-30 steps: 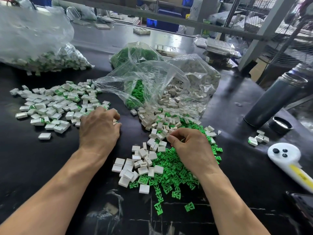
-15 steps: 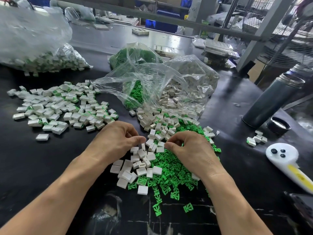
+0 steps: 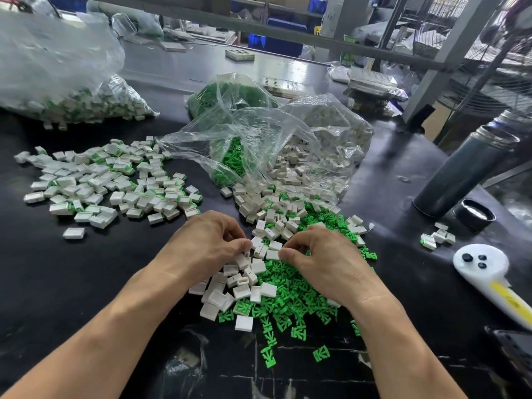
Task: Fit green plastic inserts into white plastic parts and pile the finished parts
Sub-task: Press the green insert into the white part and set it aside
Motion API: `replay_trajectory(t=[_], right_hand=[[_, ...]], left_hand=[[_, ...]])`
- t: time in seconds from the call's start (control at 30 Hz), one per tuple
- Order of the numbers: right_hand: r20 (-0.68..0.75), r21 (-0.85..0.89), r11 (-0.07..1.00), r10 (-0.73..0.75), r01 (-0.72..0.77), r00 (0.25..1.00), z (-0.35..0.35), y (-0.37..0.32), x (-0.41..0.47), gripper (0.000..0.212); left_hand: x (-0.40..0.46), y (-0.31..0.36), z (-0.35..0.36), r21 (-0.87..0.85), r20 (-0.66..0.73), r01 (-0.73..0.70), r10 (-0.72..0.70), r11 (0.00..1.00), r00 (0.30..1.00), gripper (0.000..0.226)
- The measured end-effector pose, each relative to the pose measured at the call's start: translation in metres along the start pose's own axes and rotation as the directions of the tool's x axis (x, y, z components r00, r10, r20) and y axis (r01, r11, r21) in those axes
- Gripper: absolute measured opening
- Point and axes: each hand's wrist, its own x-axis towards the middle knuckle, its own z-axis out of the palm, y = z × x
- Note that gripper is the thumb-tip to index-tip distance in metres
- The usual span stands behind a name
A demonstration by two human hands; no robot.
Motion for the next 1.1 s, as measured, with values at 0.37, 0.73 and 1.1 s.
replay_trajectory(t=[0.37,0.73,1.1], right_hand=[[-0.009,-0.021,1.000,-0.006,0.005,1.000,0.002,-0.004,-0.001,0.015],[-0.014,0.096,0.995,-0.016,0.017,1.000,0.000,-0.003,-0.004,0.016],[-0.194,0.579,0.812,0.051,0.072,0.980,0.007,0.001,0.002,0.010]], left_hand=[[0.000,0.003,-0.002,-0.030,0.043,0.003,-0.002,1.000,0.999,0.017],[-0.005,0.010,-0.006,-0.120,0.084,0.008,0.002,0.993,0.996,0.017],[-0.009,0.015,-0.008,-0.453,-0.052,-0.139,0.130,0.881,0.990,0.018]])
